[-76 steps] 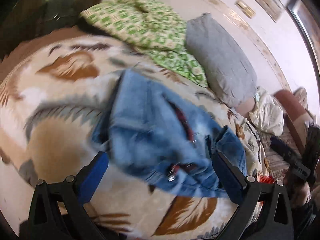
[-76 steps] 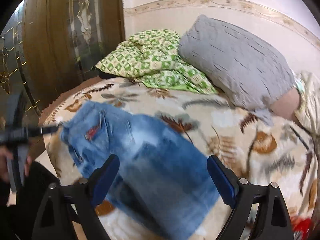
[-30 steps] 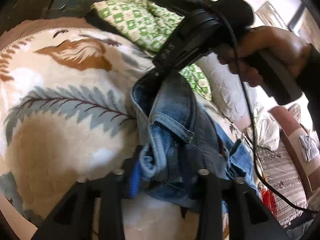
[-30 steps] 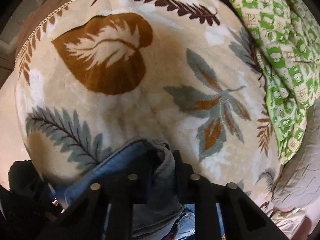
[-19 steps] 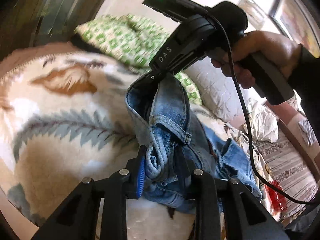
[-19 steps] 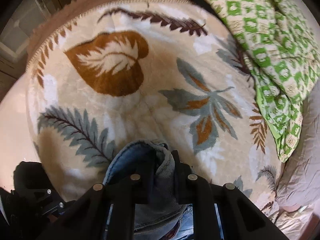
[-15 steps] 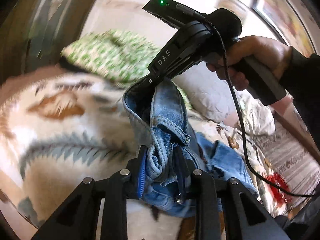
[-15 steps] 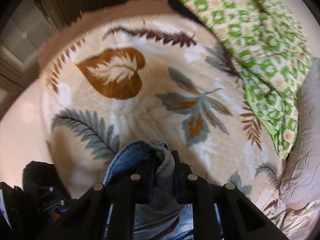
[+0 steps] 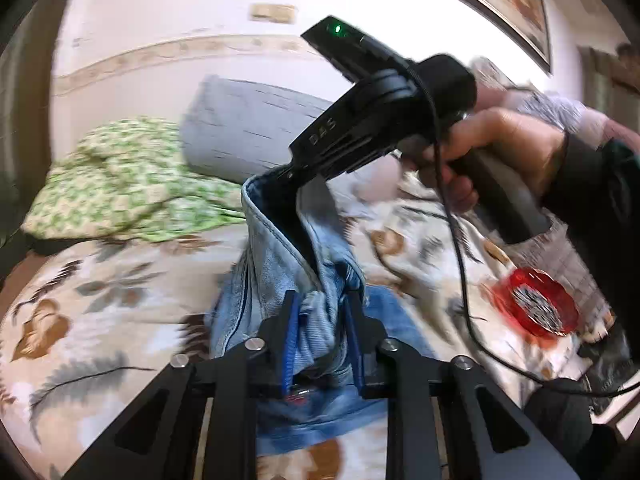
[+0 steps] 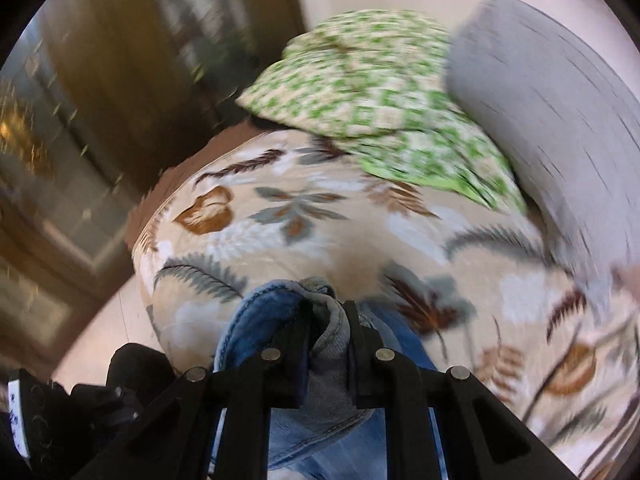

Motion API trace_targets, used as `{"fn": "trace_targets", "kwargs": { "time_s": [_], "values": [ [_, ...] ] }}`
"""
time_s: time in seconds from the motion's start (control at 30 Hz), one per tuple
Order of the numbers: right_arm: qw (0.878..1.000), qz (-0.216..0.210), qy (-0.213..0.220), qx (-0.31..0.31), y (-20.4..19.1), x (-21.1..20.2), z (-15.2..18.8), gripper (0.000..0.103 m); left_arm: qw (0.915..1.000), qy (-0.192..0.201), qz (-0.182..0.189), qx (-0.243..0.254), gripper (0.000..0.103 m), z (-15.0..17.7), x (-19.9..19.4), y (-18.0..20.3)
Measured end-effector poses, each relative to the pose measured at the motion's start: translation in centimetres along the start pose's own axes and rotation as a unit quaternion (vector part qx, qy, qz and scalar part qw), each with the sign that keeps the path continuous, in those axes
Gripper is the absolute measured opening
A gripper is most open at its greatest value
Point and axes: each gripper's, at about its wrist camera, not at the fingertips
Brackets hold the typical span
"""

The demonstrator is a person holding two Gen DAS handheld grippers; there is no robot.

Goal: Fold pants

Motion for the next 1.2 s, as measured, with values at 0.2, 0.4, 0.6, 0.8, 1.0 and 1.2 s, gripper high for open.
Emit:
{"fn": "trace_targets", "kwargs": {
  "time_s": [0.2,0.4,0.6,0.8,1.0,1.2],
  "values": [
    [0.993,-0.015,0.006,0.113,9.2,1.9,7.0,0.015,0.9939,-0.083,0.045,0.057,0.014,1.5,6.8,6.6],
    [0.980,-0.022,0.001,0.200,15.3,5.2,12.9,0.015,0.9860,-0.136,0.053,0.081,0.014,4.5,11.8,9.2],
    [0.974,-0.003,-0.014,0.225,17.5,7.6,15.8,0.015,0.9844,-0.146,0.056,0.081,0.013,4.9,13.2,9.6],
    [0.976,0.017,-0.023,0.215,16.8,6.9,15.2,0.017,0.9832,-0.140,0.077,0.088,0.029,4.7,12.1,9.6],
    [0.975,0.027,0.002,0.219,16.1,2.5,16.5,0.087,0.9872,-0.062,0.100,0.108,0.103,3.4,6.0,8.3],
    [0.972,0.016,0.050,0.230,14.9,-2.2,17.9,0.087,0.9912,-0.043,0.106,0.065,0.103,2.4,1.7,2.5]
  ]
}}
Point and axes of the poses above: each gripper's, at about its wrist camera, not at the fingertips, and x roughly the way its jaws point, y to its right, z to its underside, and after that the axes turned 4 degrees about -y, right-handed
